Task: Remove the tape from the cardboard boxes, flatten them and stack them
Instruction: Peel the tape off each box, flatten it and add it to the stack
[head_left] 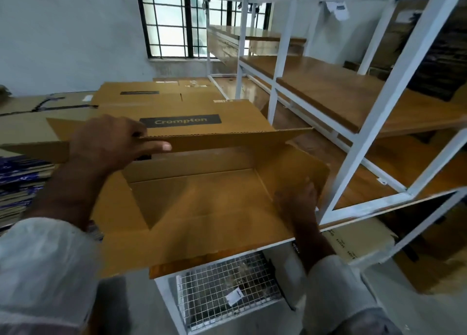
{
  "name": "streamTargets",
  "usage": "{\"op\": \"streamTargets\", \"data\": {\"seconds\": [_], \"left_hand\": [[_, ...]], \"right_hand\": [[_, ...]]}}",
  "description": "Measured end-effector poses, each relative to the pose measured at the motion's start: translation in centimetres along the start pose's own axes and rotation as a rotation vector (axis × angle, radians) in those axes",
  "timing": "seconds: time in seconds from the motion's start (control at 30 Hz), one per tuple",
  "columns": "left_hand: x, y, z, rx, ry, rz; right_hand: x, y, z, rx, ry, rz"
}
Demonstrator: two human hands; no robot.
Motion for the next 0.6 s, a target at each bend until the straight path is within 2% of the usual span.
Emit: {"op": "streamTargets", "data": {"seconds": [0.1, 0.3, 0.43, 0.53, 0.6], "left_hand": [[-0.3, -0.5, 0.2, 0.006, 0.04, 0.003], [-0.9, -1.6, 0.0, 0.021, 0.031, 0.069], [-2.3, -2.6, -1.0, 0.043, -0.088, 0.082], [-3.5, -3.4, -1.6, 0.147, -0.16, 0.109], [-4.8, -3.8, -1.5, 0.206, -0.245, 0.178]], "right_hand": [[3.3, -0.7, 1.6, 0.006, 0.074, -0.037], [3.8, 0.9, 1.7, -0.136, 0.199, 0.117], [-2.6, 7.5, 0.3, -0.121, 0.15, 0.587], [-9.6, 15.3, 0.6, -0.028, 0.018, 1.018], [-13.3, 19.7, 1.2, -0.053, -0.084, 1.206]]}}
Point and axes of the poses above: each hand's wrist, its own x-axis towards the middle knuckle, its own z-axis out of the back of the hand, y = z × x, the point moved 9 cm from there along x, towards the middle knuckle, and after that the axes turned 3 degrees about y, right-handed, at the moved point
